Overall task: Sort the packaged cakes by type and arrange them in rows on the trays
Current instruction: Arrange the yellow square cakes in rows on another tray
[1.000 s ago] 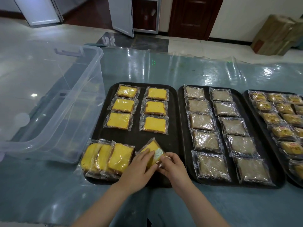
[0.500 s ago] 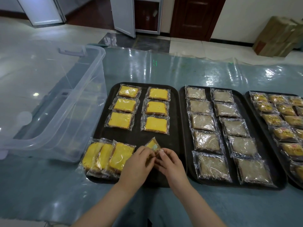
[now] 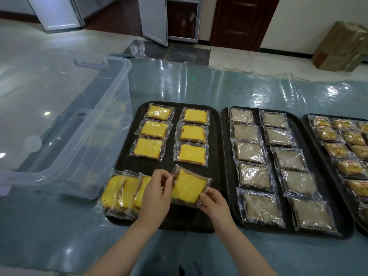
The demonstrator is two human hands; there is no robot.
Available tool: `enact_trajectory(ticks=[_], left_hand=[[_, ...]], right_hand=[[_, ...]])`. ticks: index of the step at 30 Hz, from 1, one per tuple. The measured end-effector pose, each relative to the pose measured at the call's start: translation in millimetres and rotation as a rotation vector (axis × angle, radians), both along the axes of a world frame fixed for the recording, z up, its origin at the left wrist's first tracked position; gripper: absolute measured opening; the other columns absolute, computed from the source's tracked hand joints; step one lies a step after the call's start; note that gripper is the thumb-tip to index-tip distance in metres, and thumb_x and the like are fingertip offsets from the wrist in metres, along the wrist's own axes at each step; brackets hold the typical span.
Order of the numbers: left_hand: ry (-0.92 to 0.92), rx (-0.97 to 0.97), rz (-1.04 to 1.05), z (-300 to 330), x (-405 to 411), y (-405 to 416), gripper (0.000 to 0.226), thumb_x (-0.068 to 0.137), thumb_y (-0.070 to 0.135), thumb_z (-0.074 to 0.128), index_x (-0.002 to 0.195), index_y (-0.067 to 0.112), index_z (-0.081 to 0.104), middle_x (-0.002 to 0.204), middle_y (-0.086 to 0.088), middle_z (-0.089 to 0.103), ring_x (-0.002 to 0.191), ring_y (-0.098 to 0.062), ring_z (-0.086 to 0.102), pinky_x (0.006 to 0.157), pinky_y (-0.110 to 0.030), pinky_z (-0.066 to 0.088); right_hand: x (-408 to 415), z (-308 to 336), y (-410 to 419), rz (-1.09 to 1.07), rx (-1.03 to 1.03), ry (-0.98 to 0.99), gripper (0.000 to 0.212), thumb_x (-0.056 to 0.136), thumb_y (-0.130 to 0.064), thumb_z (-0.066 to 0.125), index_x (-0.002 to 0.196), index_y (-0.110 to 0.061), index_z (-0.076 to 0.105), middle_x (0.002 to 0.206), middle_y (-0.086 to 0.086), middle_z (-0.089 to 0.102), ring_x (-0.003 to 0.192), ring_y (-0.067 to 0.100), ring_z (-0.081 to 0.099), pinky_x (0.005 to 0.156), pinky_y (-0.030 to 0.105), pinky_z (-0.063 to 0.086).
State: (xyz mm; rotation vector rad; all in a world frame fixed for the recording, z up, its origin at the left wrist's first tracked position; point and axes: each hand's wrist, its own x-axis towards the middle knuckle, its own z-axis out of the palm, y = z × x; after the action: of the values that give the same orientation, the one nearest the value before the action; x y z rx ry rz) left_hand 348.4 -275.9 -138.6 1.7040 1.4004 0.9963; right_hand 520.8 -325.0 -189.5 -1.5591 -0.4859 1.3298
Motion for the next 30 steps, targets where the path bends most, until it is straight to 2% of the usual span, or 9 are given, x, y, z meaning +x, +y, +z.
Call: enact_trajectory(ticks=[5, 7, 11, 14, 18, 20, 22, 27, 30], left_hand=[[0.020, -0.130, 0.050, -10.6, -0.8, 11.1, 0.006, 0.100, 0.017, 0.053, 0.095, 0.021, 0.053, 0.082, 0.008, 0.059, 0.071, -0.004, 0.057, 0.056, -0.024, 0.046], [0.055, -0.153, 0.039, -12.4, -1.2, 14.2, 0.007, 0.100, 0.017, 0.053, 0.104, 0.023, 0.051, 0.091, 0.011, 0.062, 0.080, 0.001, 0.059, 0.063, -0.025, 0.050], [0.148, -0.215, -0.045, -17.8, 0.7, 20.5, 0.026, 0.099, 0.018, 0.054, 0.123, 0.025, 0.046, 0.106, 0.017, 0.059, 0.074, 0.000, 0.061, 0.060, -0.021, 0.052], [0.232, -0.249, -0.110, -25.0, 4.0, 25.4, 0.037, 0.096, 0.020, 0.059, 0.131, 0.023, 0.047, 0.101, 0.019, 0.059, 0.087, 0.006, 0.059, 0.072, -0.015, 0.052], [0.275, -0.249, -0.184, -31.2, 8.4, 31.6, 0.045, 0.094, 0.022, 0.060, 0.138, 0.023, 0.047, 0.112, 0.012, 0.064, 0.101, -0.003, 0.061, 0.087, -0.028, 0.055], [0.288, -0.249, -0.226, -33.0, 10.8, 33.6, 0.053, 0.095, 0.021, 0.059, 0.145, 0.024, 0.042, 0.141, 0.008, 0.050, 0.128, -0.010, 0.050, 0.107, -0.031, 0.045], [0.334, -0.283, -0.248, -32.5, 13.6, 34.8, 0.059, 0.097, 0.020, 0.057, 0.151, 0.020, 0.035, 0.157, 0.006, 0.028, 0.140, -0.018, 0.038, 0.116, -0.031, 0.034], [0.478, -0.299, -0.337, -35.5, 19.7, 42.1, 0.063, 0.097, 0.022, 0.054, 0.154, 0.017, 0.028, 0.164, -0.001, 0.013, 0.141, -0.023, 0.037, 0.114, -0.038, 0.037], [0.611, -0.299, -0.391, -39.7, 20.2, 46.1, 0.066, 0.096, 0.020, 0.053, 0.155, 0.015, 0.022, 0.165, -0.008, 0.007, 0.149, -0.026, 0.019, 0.121, -0.037, 0.026]], right_hand=[[10.4, -5.6, 0.8, 0.058, -0.045, -0.054, 0.004, 0.095, -0.006, 0.062, 0.091, -0.004, 0.060, 0.081, 0.011, 0.064, 0.076, 0.023, 0.064, 0.075, 0.036, 0.060], [14.8, -7.0, 1.9, 0.069, -0.053, -0.068, 0.008, 0.094, -0.006, 0.063, 0.088, -0.006, 0.059, 0.080, 0.011, 0.064, 0.074, 0.022, 0.062, 0.070, 0.033, 0.058], [22.0, -9.9, 9.3, 0.067, -0.053, -0.096, 0.006, 0.094, -0.005, 0.064, 0.089, -0.005, 0.059, 0.077, 0.012, 0.065, 0.072, 0.022, 0.063, 0.072, 0.037, 0.060], [27.6, -11.9, 21.4, 0.077, -0.067, -0.172, 0.006, 0.094, -0.007, 0.065, 0.091, -0.003, 0.061, 0.078, 0.012, 0.065, 0.071, 0.022, 0.062, 0.072, 0.039, 0.060], [34.2, -13.0, 37.4, 0.115, -0.095, -0.253, 0.007, 0.093, -0.006, 0.065, 0.088, -0.002, 0.061, 0.072, 0.012, 0.065, 0.067, 0.023, 0.062, 0.067, 0.037, 0.059], [36.2, -13.8, 44.6, 0.124, -0.111, -0.290, 0.009, 0.093, -0.008, 0.065, 0.091, 0.000, 0.062, 0.073, 0.014, 0.067, 0.066, 0.023, 0.064, 0.068, 0.040, 0.060], [37.6, -15.1, 51.2, 0.129, -0.125, -0.312, 0.011, 0.093, -0.009, 0.065, 0.094, 0.001, 0.062, 0.075, 0.015, 0.067, 0.066, 0.022, 0.065, 0.070, 0.041, 0.060], [39.6, -17.4, 64.7, 0.161, -0.157, -0.333, 0.009, 0.094, -0.009, 0.064, 0.096, 0.000, 0.063, 0.084, 0.017, 0.069, 0.069, 0.022, 0.067, 0.069, 0.039, 0.062], [42.9, -18.7, 70.3, 0.204, -0.187, -0.340, 0.008, 0.094, -0.011, 0.065, 0.098, -0.004, 0.064, 0.089, 0.016, 0.071, 0.070, 0.021, 0.069, 0.066, 0.033, 0.061]])
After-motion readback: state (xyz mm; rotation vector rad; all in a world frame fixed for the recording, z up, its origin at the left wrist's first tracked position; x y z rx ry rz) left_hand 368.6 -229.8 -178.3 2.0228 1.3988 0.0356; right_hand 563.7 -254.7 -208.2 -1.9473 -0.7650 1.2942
